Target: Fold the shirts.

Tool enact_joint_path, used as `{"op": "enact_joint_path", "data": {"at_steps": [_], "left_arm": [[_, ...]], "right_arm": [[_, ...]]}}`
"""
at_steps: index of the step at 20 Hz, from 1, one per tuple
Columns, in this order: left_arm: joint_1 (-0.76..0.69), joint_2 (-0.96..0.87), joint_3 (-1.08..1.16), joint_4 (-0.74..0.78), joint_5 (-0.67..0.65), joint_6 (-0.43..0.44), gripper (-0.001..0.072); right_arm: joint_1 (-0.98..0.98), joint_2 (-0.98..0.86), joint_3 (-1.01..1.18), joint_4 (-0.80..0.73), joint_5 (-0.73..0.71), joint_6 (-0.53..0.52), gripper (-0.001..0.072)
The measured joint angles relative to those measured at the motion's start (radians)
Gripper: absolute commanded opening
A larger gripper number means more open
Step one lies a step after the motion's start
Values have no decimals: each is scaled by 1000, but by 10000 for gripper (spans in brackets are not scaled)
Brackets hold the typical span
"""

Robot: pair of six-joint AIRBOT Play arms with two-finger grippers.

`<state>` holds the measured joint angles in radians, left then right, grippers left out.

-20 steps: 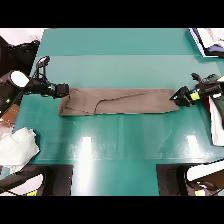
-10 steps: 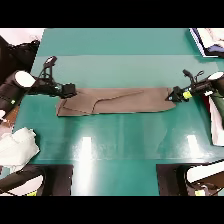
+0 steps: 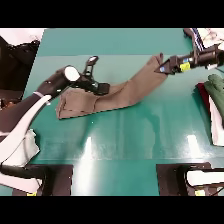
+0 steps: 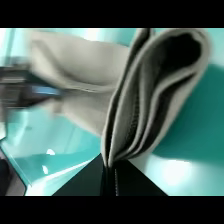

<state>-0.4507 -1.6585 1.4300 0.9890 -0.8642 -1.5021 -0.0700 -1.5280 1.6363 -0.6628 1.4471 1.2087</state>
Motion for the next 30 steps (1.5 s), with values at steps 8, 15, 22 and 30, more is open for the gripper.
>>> {"op": "enact_joint_path", "data": {"at_steps": [8,15,22,30], "left_arm": [[-26,-170,130,27,-42,-19,28],[44,-117,163,60,-100,-19,28],[275,177,178,134,-183,19,29],[499,454,179,315,-371,40,30]], "right_arm": [[172,19,200,5,-1,66,13],[267,7,224,8,-53,83,13],[409,-56,227,10,-176,80,14],[635,-210,227,17,-407,-16,19]]}}
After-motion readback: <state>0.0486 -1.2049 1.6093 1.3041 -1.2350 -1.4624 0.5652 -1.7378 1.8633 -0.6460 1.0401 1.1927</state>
